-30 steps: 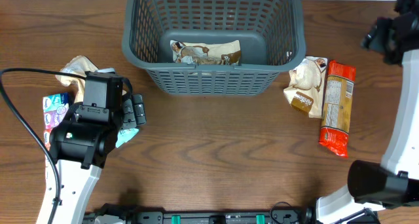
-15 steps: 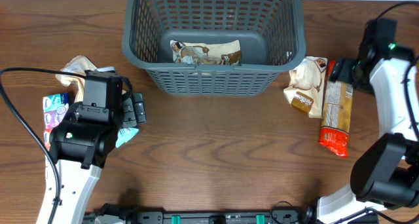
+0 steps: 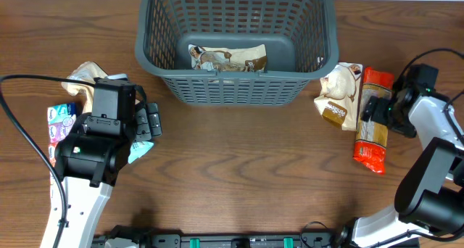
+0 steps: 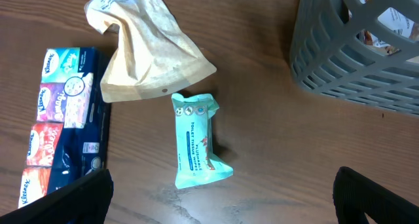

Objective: Pack container
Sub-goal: 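Grasp the orange-capped snack bag with the right gripper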

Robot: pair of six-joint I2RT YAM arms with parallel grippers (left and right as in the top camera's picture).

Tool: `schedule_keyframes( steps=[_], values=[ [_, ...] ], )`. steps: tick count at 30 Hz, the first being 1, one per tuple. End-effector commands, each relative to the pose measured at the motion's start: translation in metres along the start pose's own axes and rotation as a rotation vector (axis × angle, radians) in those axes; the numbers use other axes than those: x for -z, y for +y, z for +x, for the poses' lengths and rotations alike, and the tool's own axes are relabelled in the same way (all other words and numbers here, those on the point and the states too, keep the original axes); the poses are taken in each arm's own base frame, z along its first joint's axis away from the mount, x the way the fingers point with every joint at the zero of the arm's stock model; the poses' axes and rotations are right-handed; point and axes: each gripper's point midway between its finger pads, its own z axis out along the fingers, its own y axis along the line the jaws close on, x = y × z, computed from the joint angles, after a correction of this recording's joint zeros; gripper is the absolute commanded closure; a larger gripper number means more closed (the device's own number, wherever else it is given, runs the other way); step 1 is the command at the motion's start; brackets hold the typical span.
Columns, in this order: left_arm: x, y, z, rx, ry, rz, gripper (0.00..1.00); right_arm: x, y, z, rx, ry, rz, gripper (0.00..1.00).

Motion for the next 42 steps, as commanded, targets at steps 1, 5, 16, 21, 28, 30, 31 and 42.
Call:
schedule_keyframes(
  steps=[1,5,16,21,28,30,31,42],
  values=[
    [0.001,0.001,-0.001,-0.009,-0.002,-0.002,0.03,-0.004,0.004,0.004,0.030,0.003,-0.029,0.06],
    [0.001,0.001,-0.001,-0.009,-0.002,-0.002,0.03,-0.008,0.005,0.004,0.031,-0.014,-0.033,0.06],
    [0.001,0.001,0.000,-0.009,-0.001,-0.002,0.03,-0.027,0.009,0.007,0.034,-0.081,-0.056,0.05],
    [0.001,0.001,0.000,-0.009,-0.001,-0.002,0.03,-0.030,0.009,0.009,0.033,-0.087,-0.056,0.40],
    [0.001,0.001,0.000,-0.009,0.000,-0.002,0.03,-0.029,0.010,0.008,0.033,-0.089,-0.059,0.98],
    [0.001,0.002,0.000,-0.010,0.002,-0.003,0.03,-0.029,0.010,0.008,0.033,-0.089,-0.060,0.99],
    [0.001,0.002,0.001,-0.010,0.003,-0.004,0.03,-0.029,0.011,0.008,0.034,-0.089,-0.064,0.99],
    [0.001,0.002,0.002,-0.012,0.009,-0.005,0.03,0.003,0.024,-0.024,0.056,-0.156,-0.125,0.99]
  ],
)
